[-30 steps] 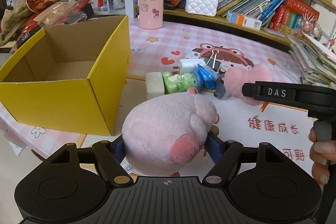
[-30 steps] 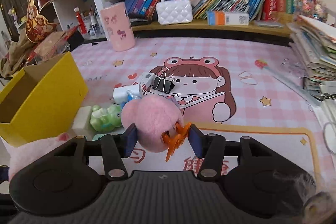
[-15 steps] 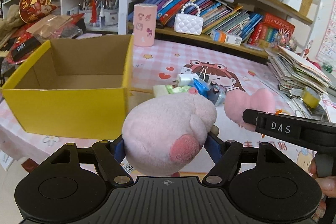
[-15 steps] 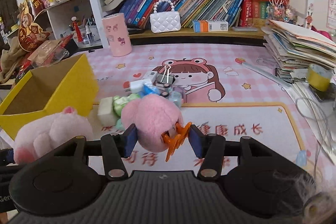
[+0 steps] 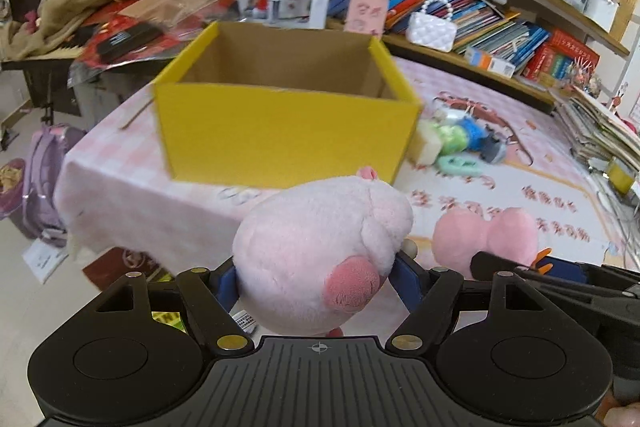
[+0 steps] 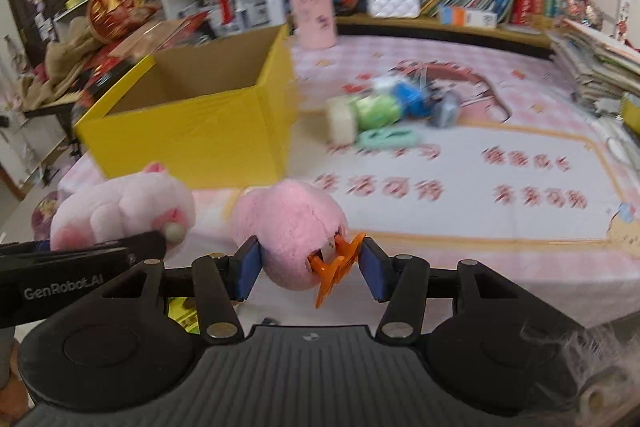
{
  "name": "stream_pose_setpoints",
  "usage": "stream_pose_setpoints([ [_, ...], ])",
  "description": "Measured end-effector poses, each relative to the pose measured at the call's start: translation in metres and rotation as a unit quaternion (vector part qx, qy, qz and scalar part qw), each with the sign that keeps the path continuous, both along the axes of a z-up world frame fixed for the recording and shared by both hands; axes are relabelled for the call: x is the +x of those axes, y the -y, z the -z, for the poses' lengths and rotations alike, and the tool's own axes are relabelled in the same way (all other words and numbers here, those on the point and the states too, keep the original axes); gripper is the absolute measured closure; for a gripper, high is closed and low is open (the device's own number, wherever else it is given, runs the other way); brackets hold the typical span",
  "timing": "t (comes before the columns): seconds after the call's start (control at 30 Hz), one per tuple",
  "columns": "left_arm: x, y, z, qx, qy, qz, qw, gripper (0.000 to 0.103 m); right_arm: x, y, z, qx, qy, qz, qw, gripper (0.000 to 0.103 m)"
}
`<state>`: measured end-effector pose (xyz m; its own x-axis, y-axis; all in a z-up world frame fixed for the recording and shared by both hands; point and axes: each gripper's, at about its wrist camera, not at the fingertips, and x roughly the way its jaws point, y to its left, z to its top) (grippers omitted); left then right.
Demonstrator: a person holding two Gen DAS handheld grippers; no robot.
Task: Organize objects
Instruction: 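Lift both plush toys and carry them over the yellow box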
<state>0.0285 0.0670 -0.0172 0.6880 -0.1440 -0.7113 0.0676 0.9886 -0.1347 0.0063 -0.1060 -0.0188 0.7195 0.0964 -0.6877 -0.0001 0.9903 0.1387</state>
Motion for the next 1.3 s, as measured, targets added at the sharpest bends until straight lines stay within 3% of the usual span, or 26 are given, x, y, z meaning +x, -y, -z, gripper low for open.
stream_pose_setpoints([
  [0.4, -0.022, -0.054, -0.007, 0.004, 0.015, -0.018, 0.9997, 0.028, -0.02, -0.061, -0.007, 0.004, 0.008, -0.025, 1.0, 0.053],
  [1.3, -0.02, -0.065, -0.011, -0.006, 0.032, -0.01, 0.9994, 0.028, -0.021, -0.071, -0.012, -0.012, 0.019, -0.016, 1.0, 0.053],
])
